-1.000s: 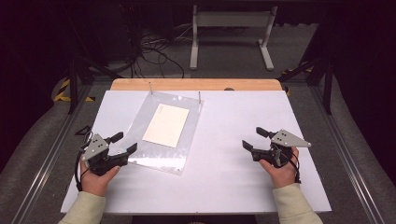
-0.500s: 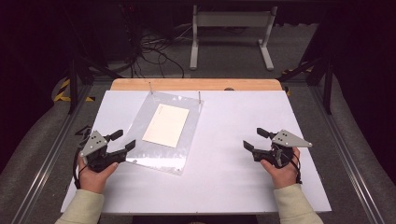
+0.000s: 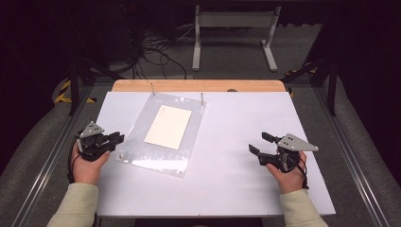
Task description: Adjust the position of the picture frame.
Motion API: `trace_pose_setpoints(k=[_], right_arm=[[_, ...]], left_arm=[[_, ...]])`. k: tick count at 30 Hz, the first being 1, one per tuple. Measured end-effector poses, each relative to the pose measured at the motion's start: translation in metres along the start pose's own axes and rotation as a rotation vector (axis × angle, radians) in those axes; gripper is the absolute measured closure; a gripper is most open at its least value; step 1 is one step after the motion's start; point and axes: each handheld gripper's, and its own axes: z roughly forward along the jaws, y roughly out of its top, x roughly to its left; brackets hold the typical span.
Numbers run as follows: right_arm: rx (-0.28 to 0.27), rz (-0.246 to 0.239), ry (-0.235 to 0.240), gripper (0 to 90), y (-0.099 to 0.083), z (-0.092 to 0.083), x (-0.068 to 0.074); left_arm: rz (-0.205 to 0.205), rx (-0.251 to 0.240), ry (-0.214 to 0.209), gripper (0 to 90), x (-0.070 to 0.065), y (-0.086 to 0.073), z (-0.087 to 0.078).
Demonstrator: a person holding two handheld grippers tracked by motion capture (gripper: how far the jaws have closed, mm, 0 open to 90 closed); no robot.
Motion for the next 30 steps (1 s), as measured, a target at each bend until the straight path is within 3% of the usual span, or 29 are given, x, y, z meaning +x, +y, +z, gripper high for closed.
trace_pose_setpoints(k=[2,5,8,11,16,19,21,26,30], right_arm=[[0.001,0.003,-0.002,29.1,-0.001,-0.002,0.0],[0.003,0.006,-0.006,29.3,-0.002,-0.004,-0.001],[0.005,0.011,-0.009,29.8,-0.003,-0.006,-0.001],[0.003,0.009,-0.011,30.1,-0.003,-0.008,-0.002],[0.007,0.02,-0.01,30.1,-0.005,-0.009,-0.003],[0.008,0.023,-0.009,30.0,-0.005,-0.009,-0.003],[0.009,0.023,-0.008,30.0,-0.005,-0.009,-0.003],[0.011,0.028,-0.007,30.1,-0.005,-0.008,-0.003],[0.014,0.031,-0.004,30.1,-0.005,-0.007,-0.004]], left_arm=[[-0.016,0.031,0.013,89.0,0.006,-0.002,0.002],[-0.049,0.071,0.027,90.0,0.013,-0.005,0.008],[-0.076,0.144,0.037,90.0,0.018,-0.007,0.016],[-0.1,0.234,0.001,90.0,0.019,-0.011,0.026],[-0.101,0.244,-0.027,90.0,0.018,-0.011,0.028],[-0.07,0.254,-0.027,90.0,0.013,-0.01,0.028],[-0.072,0.274,-0.073,90.0,0.009,-0.01,0.027],[0.055,0.346,-0.223,90.0,-0.02,-0.008,0.025],[0.168,0.394,-0.291,90.0,-0.054,-0.005,0.026]])
